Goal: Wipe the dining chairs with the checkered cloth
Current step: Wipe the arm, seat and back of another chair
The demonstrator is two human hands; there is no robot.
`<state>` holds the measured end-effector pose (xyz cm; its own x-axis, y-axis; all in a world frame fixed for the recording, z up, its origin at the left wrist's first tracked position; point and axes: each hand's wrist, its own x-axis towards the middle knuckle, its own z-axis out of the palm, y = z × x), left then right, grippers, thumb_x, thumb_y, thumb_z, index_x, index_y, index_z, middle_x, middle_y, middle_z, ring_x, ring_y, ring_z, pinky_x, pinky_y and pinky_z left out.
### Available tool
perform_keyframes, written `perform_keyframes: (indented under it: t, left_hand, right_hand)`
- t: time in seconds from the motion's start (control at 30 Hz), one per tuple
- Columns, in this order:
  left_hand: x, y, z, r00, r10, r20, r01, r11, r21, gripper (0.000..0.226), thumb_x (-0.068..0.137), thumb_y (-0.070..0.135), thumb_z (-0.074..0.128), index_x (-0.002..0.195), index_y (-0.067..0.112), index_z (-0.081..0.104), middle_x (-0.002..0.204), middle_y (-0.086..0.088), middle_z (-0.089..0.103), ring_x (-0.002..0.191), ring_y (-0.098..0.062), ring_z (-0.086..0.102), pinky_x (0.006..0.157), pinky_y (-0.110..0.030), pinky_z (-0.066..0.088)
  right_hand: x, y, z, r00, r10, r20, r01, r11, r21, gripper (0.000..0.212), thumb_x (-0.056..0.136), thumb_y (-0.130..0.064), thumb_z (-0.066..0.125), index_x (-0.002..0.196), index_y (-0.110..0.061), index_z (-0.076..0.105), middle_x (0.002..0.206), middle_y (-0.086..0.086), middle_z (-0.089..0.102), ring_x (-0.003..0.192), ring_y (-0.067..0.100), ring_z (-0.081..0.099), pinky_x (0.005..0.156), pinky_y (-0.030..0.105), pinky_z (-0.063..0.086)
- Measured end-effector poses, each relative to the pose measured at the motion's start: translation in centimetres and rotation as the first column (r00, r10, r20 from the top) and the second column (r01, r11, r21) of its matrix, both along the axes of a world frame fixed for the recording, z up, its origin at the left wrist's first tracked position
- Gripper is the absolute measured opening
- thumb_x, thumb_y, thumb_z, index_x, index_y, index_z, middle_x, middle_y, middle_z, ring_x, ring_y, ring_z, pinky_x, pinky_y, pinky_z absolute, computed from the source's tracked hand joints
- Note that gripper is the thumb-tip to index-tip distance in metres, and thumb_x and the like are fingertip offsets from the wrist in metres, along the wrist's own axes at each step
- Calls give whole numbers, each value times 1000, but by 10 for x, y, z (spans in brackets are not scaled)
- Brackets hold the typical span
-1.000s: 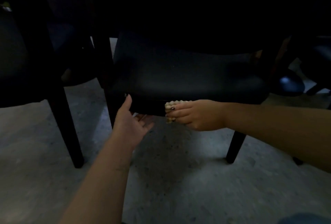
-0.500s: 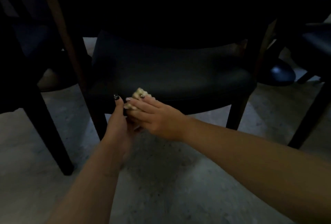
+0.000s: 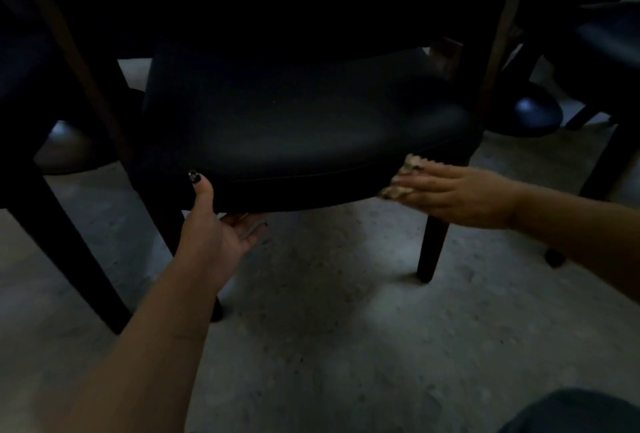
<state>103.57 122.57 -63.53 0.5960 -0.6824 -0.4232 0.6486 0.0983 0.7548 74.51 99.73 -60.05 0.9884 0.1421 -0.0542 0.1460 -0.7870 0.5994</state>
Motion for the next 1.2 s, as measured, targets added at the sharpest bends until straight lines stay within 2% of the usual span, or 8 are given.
perform_keyframes:
  t: [0.13,0.23,0.4,0.57,0.7,0.83,1.03,1.2]
  left_hand:
    - [-4,-5,2,999,34,14,-35,999,27,50,90,67,41,117,27,55,100,-4,72,88,-22,73,89,-47,49]
    - [-9,-9,5,996,91,-13,-90,995,53,48,90,67,43,116,28,55,105,-4,69,94,-23,70,94,-46,48]
    - [-11,-14,8,989,139,-54,-135,989,63,57,90,66,46,133,28,46,115,-3,63,101,-23,65,95,-44,46]
    - [-5,-10,6,990,98,-101,-94,995,44,57,87,66,48,128,26,45,110,-7,64,99,-27,65,97,-47,44]
    - [-7,-12,10,990,95,-103,-87,993,78,45,87,66,48,108,27,53,106,-7,64,96,-26,65,94,-47,45]
    - [-10,-6,11,996,17,-87,-15,1000,22,40,91,66,40,96,30,57,114,-7,66,103,-26,65,98,-47,45]
    - [-9,-2,15,992,9,-122,-6,1000,30,38,95,58,42,114,25,48,135,-12,55,115,-29,58,110,-51,37]
    - [-7,-5,14,996,14,-86,-9,998,62,34,96,55,41,106,25,53,133,-12,55,115,-31,58,107,-52,39]
  right_hand:
    - [-50,-15,-3,933,-238,270,171,954,248,71,74,15,57,139,-6,40,148,15,37,137,41,30,111,58,27]
    - [-54,-6,-7,511,-694,507,229,678,698,77,79,23,49,148,-2,26,155,17,20,144,34,19,119,36,18]
    - [46,12,6,-173,-980,-97,-509,4,861,67,90,9,33,151,-17,22,154,8,28,137,25,35,115,35,28]
    - [106,47,18,-414,-867,-278,-590,24,807,60,90,7,32,148,-9,26,153,13,27,136,28,34,110,27,27]
    - [144,127,22,-215,-976,24,-447,120,887,68,91,8,36,152,-9,14,160,8,6,145,23,9,113,17,8]
    - [189,169,40,363,-824,435,-330,323,887,65,84,8,37,147,-4,28,157,15,15,146,24,9,118,20,7]
    - [285,155,81,869,-455,195,33,447,894,55,92,5,40,146,-6,33,152,11,30,140,23,28,112,22,21]
    - [300,142,72,941,-335,52,232,749,620,57,92,-3,42,146,-12,29,149,8,34,135,24,35,108,34,32]
